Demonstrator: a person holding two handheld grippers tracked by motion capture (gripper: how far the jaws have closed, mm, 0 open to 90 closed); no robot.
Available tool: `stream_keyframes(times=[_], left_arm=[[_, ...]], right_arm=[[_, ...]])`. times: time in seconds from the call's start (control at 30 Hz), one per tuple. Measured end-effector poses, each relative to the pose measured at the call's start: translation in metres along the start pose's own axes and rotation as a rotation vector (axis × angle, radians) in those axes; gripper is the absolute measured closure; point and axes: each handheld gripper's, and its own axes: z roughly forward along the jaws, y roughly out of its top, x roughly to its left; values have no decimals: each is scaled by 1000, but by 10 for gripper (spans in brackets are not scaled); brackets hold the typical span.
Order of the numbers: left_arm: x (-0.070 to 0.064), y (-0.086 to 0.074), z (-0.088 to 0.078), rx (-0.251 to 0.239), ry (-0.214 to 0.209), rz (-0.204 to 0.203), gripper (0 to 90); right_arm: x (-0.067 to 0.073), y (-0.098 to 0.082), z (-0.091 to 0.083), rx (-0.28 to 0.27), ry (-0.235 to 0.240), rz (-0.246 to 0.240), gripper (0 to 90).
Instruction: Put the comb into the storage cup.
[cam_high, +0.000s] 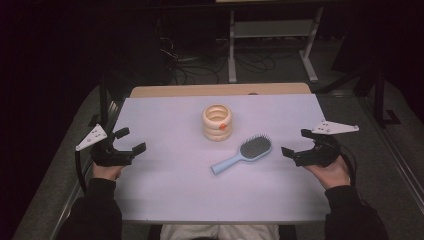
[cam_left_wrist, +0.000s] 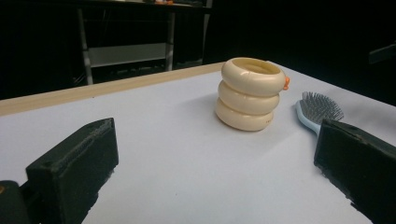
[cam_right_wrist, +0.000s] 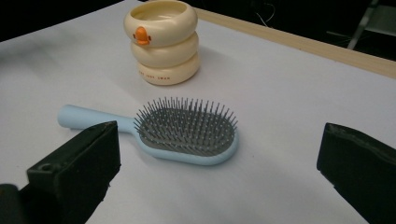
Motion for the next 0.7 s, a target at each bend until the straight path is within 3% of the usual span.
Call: stream_keyframes(times=[0.2,0.7], left_arm=[[-1,0,0,-2,-2,1,0],[-1,0,0,1,2,1,0]], right_arm=[[7,11,6,27,32,-35,0],[15,27,18,43,70,-48,0]])
